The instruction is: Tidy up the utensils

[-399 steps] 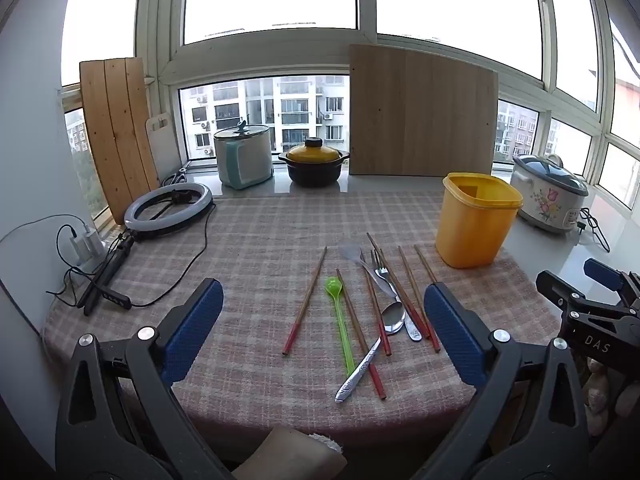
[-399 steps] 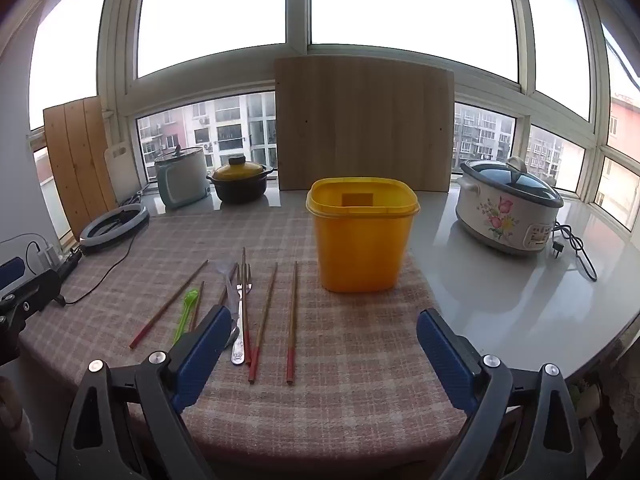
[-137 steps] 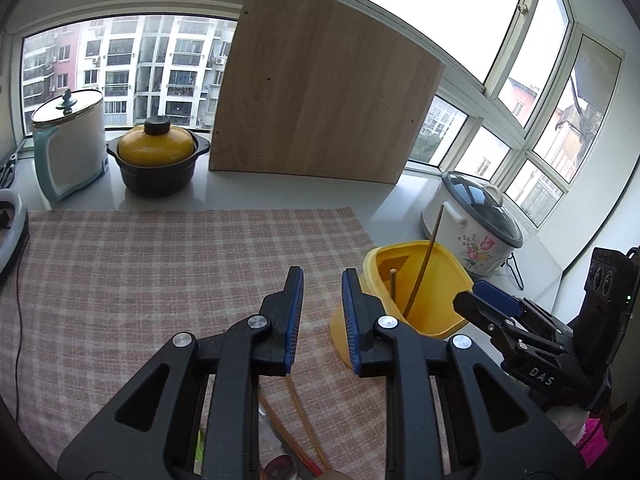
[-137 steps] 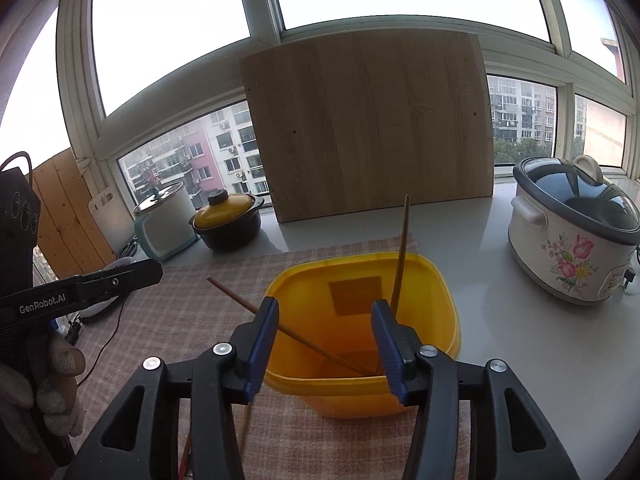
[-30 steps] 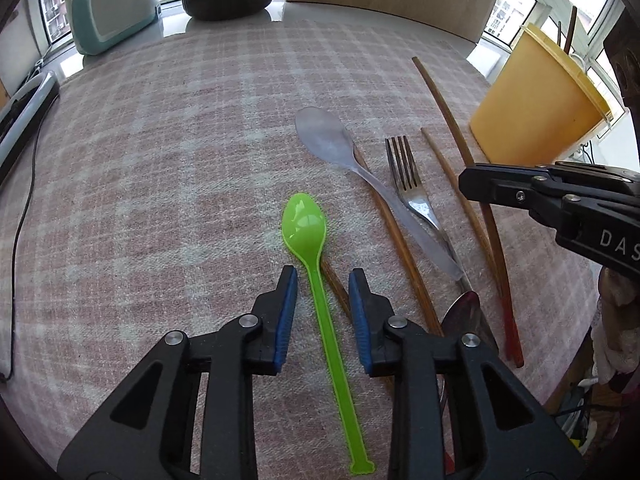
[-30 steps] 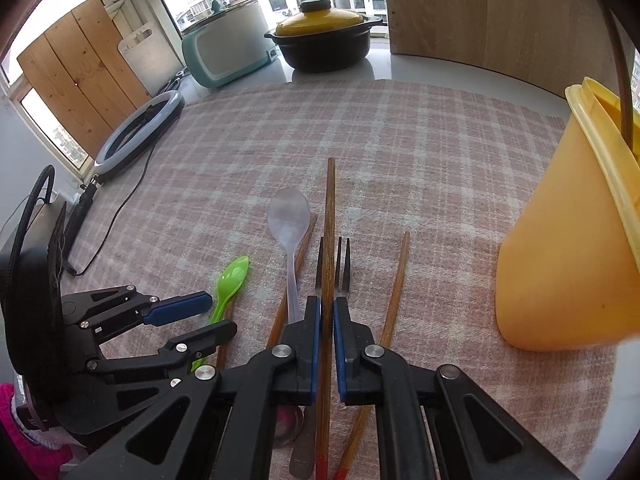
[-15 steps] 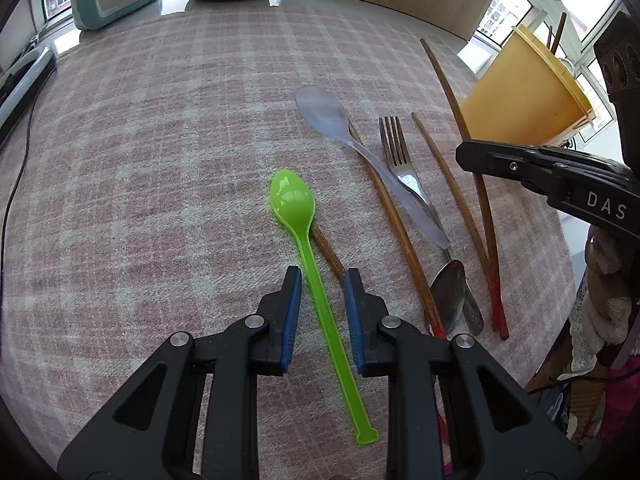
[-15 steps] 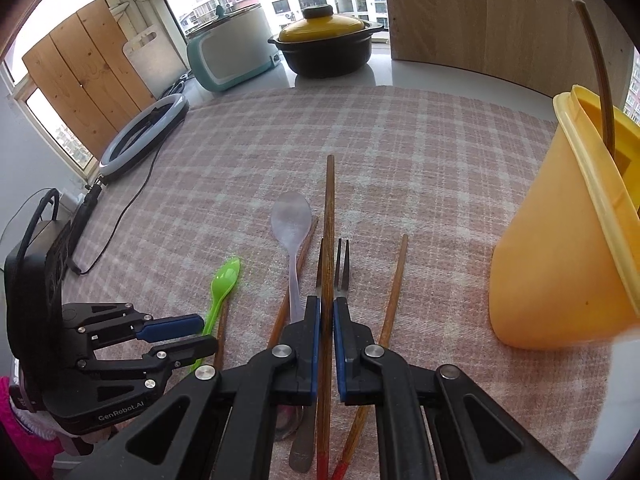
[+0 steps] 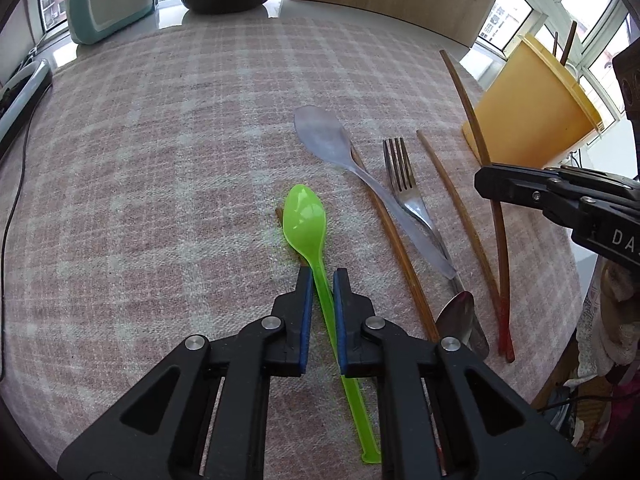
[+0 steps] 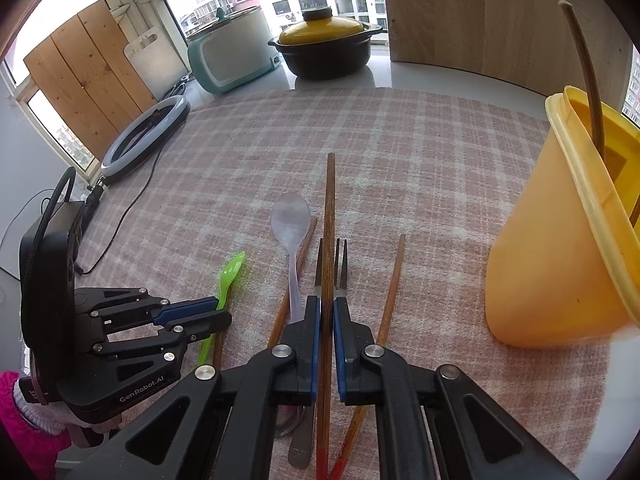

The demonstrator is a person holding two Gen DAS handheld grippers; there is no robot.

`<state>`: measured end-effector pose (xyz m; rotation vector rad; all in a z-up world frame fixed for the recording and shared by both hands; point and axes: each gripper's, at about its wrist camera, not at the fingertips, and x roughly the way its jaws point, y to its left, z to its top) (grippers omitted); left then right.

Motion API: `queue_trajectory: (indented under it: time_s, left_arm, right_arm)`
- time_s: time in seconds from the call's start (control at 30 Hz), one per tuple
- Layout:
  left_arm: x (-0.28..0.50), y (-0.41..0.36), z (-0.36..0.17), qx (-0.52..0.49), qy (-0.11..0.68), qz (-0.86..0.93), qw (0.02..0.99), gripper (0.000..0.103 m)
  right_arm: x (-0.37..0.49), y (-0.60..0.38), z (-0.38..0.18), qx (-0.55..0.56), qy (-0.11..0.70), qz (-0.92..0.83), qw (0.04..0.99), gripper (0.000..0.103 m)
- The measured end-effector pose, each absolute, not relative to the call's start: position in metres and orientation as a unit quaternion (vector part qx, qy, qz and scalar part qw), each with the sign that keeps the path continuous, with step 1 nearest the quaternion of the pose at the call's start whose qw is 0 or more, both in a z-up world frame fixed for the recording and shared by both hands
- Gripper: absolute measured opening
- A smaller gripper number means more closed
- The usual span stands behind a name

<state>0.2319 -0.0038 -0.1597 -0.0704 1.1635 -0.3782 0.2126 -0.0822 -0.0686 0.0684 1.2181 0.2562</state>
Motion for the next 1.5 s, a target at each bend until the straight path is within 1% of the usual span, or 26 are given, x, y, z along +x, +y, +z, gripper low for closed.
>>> queue_trajectory:
  time_s: [0.4,0.57,0.67,0.7,0.73,0.77,0.8,1.0,1.03,1.07,1.1,1.13,1.23,1.27,1.3,1.5]
  left_arm:
    - [0.225,0.035,-0.168,-0.121,0.551,-0.218,0.796,0.008]
    - [0.218,0.042,-0.167,-0.098,0.548,-0.206,0.805,0.008]
    - [0.217,0.047,-0.167,-0.117,0.547,-0.21,0.802,0.008]
    - [0.218,0.049,-0.167,-0.124,0.549,-0.213,0.799,0.01]
    - [0.219,0.051,-0.167,-0.13,0.554,-0.215,0.794,0.023]
    - [0.221,0.05,-0.168,-0.136,0.562,-0.212,0.788,0.034]
    - [0.222,0.05,-0.167,-0.144,0.559,-0.215,0.788,0.041]
    - [0.235,0.024,-0.161,-0.09,0.555,-0.174,0.808,0.041]
    - [0.238,0.018,-0.16,-0.08,0.555,-0.17,0.81,0.041]
    - [0.24,0.016,-0.16,-0.075,0.553,-0.168,0.812,0.038]
    - [0.241,0.015,-0.16,-0.078,0.553,-0.171,0.812,0.025]
    - [0.243,0.015,-0.16,-0.086,0.554,-0.176,0.809,0.015]
    - [0.243,0.023,-0.16,-0.105,0.549,-0.178,0.81,0.013]
    - [0.243,0.026,-0.16,-0.107,0.548,-0.178,0.81,0.011]
    - [0.242,0.029,-0.159,-0.109,0.547,-0.178,0.811,0.005]
    - [0.239,0.047,-0.157,-0.113,0.54,-0.168,0.817,0.003]
  right_arm:
    - [0.21,-0.084,-0.067,0.033,0.569,0.12,0.813,0.004]
    - [0.208,-0.083,-0.067,0.031,0.569,0.118,0.813,0.004]
    - [0.208,-0.083,-0.067,0.03,0.569,0.117,0.813,0.004]
    - [0.208,-0.083,-0.067,0.03,0.569,0.118,0.813,0.004]
    - [0.208,-0.083,-0.067,0.03,0.569,0.118,0.813,0.004]
    - [0.208,-0.083,-0.067,0.029,0.569,0.117,0.813,0.004]
    - [0.208,-0.083,-0.067,0.029,0.569,0.118,0.813,0.004]
    - [0.208,-0.083,-0.068,0.028,0.57,0.117,0.813,0.004]
    - [0.208,-0.082,-0.069,0.027,0.57,0.117,0.813,0.004]
    - [0.209,-0.082,-0.069,0.027,0.57,0.117,0.813,0.004]
    - [0.209,-0.081,-0.069,0.027,0.57,0.117,0.813,0.004]
    - [0.209,-0.082,-0.069,0.027,0.57,0.117,0.813,0.004]
    - [0.209,-0.082,-0.069,0.026,0.569,0.12,0.813,0.004]
    - [0.208,-0.083,-0.069,0.025,0.569,0.119,0.813,0.004]
    - [0.209,-0.083,-0.069,0.025,0.569,0.12,0.813,0.004]
    - [0.208,-0.084,-0.07,0.029,0.571,0.121,0.811,0.004]
